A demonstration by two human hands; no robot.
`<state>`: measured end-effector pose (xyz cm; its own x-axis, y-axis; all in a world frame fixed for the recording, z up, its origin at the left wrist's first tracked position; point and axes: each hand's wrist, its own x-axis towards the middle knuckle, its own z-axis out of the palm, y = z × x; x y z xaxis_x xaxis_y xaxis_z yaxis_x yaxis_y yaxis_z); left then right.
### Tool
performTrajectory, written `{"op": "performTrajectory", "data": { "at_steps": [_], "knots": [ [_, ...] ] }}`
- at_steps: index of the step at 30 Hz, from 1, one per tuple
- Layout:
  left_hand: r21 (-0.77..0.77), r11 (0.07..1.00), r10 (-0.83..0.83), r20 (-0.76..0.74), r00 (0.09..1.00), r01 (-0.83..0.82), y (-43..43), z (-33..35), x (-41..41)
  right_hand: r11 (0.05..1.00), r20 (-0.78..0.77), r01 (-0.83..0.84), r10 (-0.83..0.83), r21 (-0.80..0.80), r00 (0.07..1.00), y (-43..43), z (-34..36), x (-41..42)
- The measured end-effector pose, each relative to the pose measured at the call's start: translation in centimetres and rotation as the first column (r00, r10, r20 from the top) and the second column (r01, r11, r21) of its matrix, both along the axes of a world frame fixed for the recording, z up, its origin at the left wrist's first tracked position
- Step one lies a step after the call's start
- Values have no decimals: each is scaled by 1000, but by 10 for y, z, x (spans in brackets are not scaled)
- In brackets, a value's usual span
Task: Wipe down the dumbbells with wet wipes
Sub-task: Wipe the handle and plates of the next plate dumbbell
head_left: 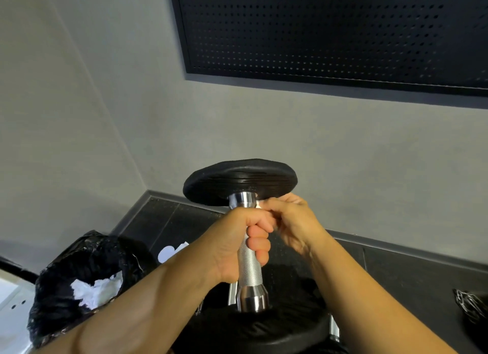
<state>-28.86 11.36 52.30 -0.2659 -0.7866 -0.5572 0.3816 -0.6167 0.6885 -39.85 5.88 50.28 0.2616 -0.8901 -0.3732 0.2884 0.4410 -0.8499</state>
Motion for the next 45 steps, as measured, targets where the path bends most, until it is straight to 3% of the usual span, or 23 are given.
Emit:
{"op": "performTrajectory", "data": {
  "at_steps": [4,7,11,14,20,27,29,32,34,36,41,45],
  "knots": [
    [45,998,43,-16,999,-43,1,5,-1,994,-75,105,-108,-38,991,4,9,-2],
    [69,992,94,172,981,-108,-9,2,-3,974,-181,186,-208,-129,961,8,19,-3],
    [64,944,306,189,933,-323,-7,-7,-7,918,-341,233,-342,-321,875,8,33,1],
    [15,939,328,255,909,-343,-6,-14,-6,906,-345,181,-321,-382,882,11,38,6],
    [26,965,250,193,949,-259,-1,-12,-4,968,-190,144,-184,-206,964,6,12,8],
    [70,984,159,95,983,-165,-1,-8,-3,995,-351,14,-49,-103,935,-8,-17,1],
    [89,975,191,117,975,-201,-1,-9,-2,990,-420,7,-66,-140,905,-11,-14,-9],
    [110,954,261,151,953,-279,-2,-13,3,927,-550,32,-250,-375,797,-9,-9,-25],
    [108,941,299,183,937,-321,-4,-17,5,840,-453,69,-357,-538,817,-2,-2,-28],
    [99,929,327,227,917,-356,-4,-21,7,787,-383,56,-360,-614,851,5,5,-24],
    [51,930,328,330,885,-364,-4,-31,4,848,-234,76,-230,-524,945,13,17,-3],
    [-27,924,350,452,820,-380,-7,-38,3,773,-244,54,-265,-632,933,21,24,9]
  ]
}}
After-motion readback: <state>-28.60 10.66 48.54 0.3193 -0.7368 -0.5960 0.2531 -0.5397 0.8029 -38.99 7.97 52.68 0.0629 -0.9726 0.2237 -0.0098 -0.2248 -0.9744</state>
